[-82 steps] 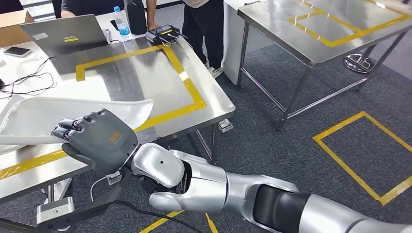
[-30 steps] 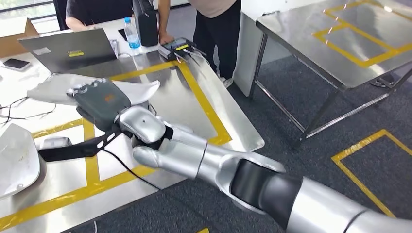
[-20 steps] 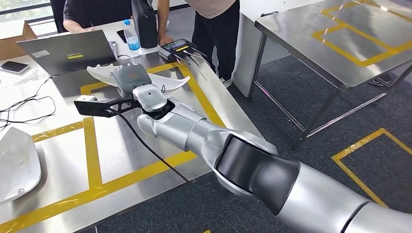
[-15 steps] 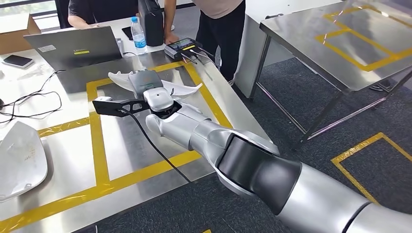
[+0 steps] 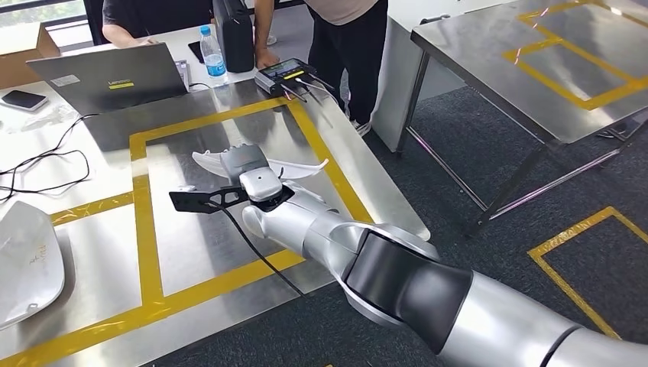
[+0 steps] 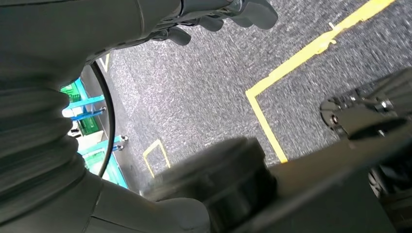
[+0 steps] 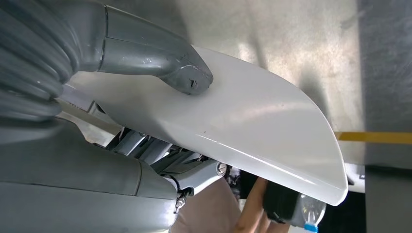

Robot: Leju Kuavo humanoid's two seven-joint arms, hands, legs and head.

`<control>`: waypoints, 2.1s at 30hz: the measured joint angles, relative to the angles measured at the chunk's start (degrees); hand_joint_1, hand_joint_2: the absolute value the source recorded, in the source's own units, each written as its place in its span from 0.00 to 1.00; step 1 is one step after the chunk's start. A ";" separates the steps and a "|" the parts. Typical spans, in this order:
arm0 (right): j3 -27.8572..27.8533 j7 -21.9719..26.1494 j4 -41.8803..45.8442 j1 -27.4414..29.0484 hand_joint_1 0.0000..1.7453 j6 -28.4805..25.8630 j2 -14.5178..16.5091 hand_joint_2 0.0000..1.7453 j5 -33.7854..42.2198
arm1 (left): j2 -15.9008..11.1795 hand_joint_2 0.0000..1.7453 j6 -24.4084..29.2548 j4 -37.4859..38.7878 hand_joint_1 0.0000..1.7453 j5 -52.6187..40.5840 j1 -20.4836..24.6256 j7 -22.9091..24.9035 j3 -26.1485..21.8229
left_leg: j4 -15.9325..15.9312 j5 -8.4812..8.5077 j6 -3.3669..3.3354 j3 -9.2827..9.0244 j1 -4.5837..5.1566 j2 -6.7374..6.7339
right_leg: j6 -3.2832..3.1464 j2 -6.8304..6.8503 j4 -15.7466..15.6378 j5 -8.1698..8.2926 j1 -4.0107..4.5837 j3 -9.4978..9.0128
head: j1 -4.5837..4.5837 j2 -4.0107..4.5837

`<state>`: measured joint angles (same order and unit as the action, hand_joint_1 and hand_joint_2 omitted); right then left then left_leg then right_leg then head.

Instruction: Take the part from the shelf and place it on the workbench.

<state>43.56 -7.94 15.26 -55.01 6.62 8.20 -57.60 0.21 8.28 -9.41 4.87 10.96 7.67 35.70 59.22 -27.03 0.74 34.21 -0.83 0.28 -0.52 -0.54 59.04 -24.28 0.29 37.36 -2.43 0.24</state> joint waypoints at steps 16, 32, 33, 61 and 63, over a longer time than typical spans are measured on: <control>0.02 0.68 -0.62 1.46 0.00 0.03 1.10 0.00 -0.44 | 0.08 1.00 0.00 0.11 0.00 -0.12 -0.01 1.62 0.02 | -1.08 0.15 1.14 -0.89 0.01 0.00 | -0.77 0.01 0.03 -0.41 0.00 -0.42 | -0.02 0.00; -0.04 0.43 -0.63 1.51 0.00 -0.75 1.09 0.00 -0.12 | 0.13 0.00 0.00 0.12 0.00 0.68 -0.03 1.52 0.02 | -1.04 0.13 1.12 -0.99 0.05 0.00 | -0.77 0.05 -0.10 -0.41 -0.04 -0.61 | -0.02 0.00; -0.14 0.43 -0.63 1.41 0.00 -1.19 1.05 0.00 0.20 | 0.13 0.00 0.00 0.12 0.00 0.69 -0.03 1.57 0.02 | -1.04 0.13 1.12 -0.99 0.05 0.00 | -0.77 0.05 -0.09 -0.41 -0.04 -0.61 | -0.02 0.00; -14.69 14.09 17.69 -13.10 0.00 -18.34 -1.26 0.00 8.74 | 0.74 0.00 0.00 0.48 0.00 2.67 -1.27 1.73 -0.03 | 4.70 -2.46 3.83 2.68 -1.87 -0.47 | -0.64 -0.13 1.45 -1.06 -2.10 -0.46 | -1.08 0.00; -15.06 13.79 20.52 -12.48 0.00 -18.17 -1.44 0.00 8.19 | 0.74 0.00 0.00 0.48 0.00 2.79 -1.32 1.76 -0.03 | 12.17 -6.76 3.46 5.24 -1.46 -0.45 | -1.21 -0.12 1.41 -0.42 -1.67 0.29 | -1.08 0.00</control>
<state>28.50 5.84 35.77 -67.49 -11.56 6.76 -49.41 0.95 8.28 -8.93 7.66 9.63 9.43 35.67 71.39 -33.80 4.20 39.45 -2.29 -0.17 -1.73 -0.67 60.45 -24.70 -1.37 37.65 -3.51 0.24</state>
